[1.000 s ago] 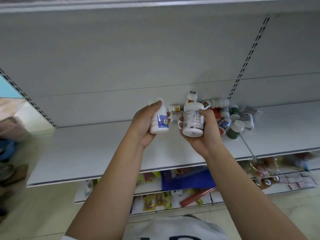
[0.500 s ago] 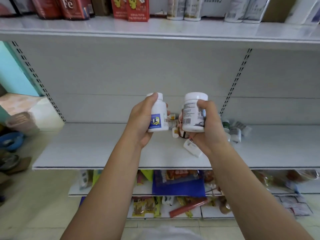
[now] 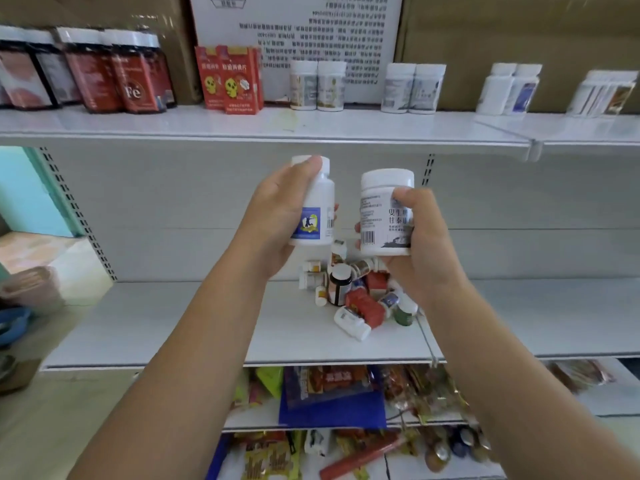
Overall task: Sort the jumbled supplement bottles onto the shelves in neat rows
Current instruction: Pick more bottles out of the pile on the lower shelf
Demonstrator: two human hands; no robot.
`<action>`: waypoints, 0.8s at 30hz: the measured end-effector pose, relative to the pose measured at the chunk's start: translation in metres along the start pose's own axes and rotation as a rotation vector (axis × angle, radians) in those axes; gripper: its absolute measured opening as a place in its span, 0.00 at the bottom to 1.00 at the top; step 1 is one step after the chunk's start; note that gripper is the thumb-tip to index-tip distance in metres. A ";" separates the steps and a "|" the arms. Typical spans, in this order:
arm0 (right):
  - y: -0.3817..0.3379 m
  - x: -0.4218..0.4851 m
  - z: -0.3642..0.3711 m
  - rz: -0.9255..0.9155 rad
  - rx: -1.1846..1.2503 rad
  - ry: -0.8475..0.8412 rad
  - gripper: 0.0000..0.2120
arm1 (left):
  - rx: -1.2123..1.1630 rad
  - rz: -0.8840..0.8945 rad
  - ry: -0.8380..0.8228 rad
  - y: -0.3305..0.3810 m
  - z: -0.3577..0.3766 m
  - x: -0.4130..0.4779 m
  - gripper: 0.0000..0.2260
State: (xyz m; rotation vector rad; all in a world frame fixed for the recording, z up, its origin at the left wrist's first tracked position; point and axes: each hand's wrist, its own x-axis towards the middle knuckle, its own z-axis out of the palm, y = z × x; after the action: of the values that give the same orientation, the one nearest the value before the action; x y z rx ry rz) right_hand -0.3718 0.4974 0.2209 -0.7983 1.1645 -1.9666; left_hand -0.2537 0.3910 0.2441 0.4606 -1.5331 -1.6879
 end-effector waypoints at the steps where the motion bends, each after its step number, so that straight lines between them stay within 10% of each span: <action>1: -0.008 0.000 -0.001 -0.025 -0.005 -0.011 0.08 | 0.012 0.013 -0.004 0.005 0.006 0.002 0.09; 20: -0.136 0.097 -0.019 -0.294 -0.215 0.006 0.08 | 0.276 0.210 -0.233 0.081 0.065 0.124 0.22; 24: -0.154 0.156 -0.033 -0.298 -0.358 0.112 0.20 | 0.388 0.174 -0.296 0.085 0.068 0.177 0.11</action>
State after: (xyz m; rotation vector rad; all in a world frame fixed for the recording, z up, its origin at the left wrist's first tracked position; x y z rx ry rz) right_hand -0.5252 0.4398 0.3700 -1.1102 1.5690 -2.0904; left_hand -0.3865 0.3075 0.3805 0.2695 -2.0695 -1.3694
